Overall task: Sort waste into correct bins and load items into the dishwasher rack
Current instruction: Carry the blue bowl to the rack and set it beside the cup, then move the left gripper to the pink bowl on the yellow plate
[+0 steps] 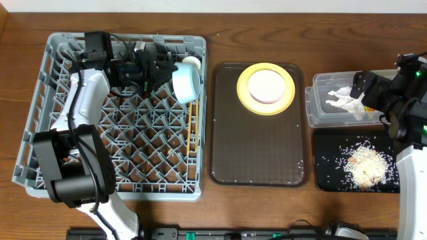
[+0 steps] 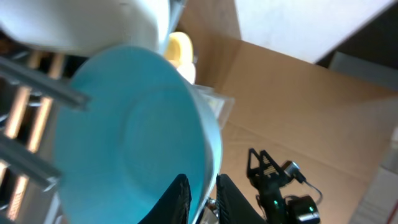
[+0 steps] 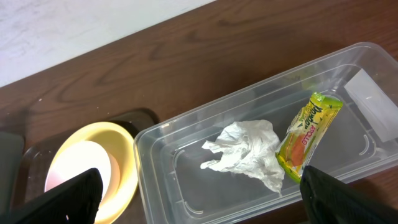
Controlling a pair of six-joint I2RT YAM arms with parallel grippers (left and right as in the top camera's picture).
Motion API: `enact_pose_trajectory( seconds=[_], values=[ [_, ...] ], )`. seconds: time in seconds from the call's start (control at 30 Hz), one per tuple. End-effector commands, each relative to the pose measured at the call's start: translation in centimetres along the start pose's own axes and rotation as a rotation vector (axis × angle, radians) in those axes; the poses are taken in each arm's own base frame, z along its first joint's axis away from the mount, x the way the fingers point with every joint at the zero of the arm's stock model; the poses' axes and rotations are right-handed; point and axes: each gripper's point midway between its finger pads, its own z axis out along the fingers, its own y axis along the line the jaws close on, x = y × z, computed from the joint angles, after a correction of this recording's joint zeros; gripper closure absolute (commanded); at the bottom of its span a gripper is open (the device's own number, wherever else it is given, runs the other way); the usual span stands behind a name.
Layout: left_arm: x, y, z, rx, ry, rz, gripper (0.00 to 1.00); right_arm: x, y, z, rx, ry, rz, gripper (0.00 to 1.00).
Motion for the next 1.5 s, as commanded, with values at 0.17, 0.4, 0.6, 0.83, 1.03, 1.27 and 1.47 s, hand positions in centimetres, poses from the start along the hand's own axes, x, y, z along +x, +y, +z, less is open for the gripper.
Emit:
enact_pose_trajectory(
  seconds=[0.17,0.4,0.6,0.83,1.03,1.27,1.47],
  values=[
    [-0.5,3.3,-0.2,-0.165,-0.077,-0.059,0.81,-0.7,0.1,-0.4,-0.005,-0.018,-0.011,0.01],
    [-1.5,5.3,-0.8,-0.280,-0.143,-0.031,0.60,-0.7,0.1,-0.4,-0.004,-0.018,-0.011,0.01],
    [-1.7,7.1,-1.6,-0.380,-0.183,-0.053,0.42,-0.7,0.1,-0.4,-0.004,-0.018,-0.011,0.01],
    [-1.9,5.2,-3.8,-0.448,-0.295,0.042,0.32,-0.7,0.1,-0.4,-0.004,-0.018,-0.011,0.01],
    [-0.1,0.3,-7.4,-0.466,-0.443,0.215,0.32,-0.7,0.1,-0.4,-0.004,-0.018,-0.011,0.01],
    [4.0,-2.7,-10.4,-0.633,-0.589,0.424,0.39,-0.7,0.1,-0.4,-0.005,-0.018,-0.011,0.01],
    [6.9,-2.6,-9.3,-0.767,-0.583,0.516,0.61,-0.7,0.1,-0.4,-0.005,-0.018,-0.011,0.01]
  ],
)
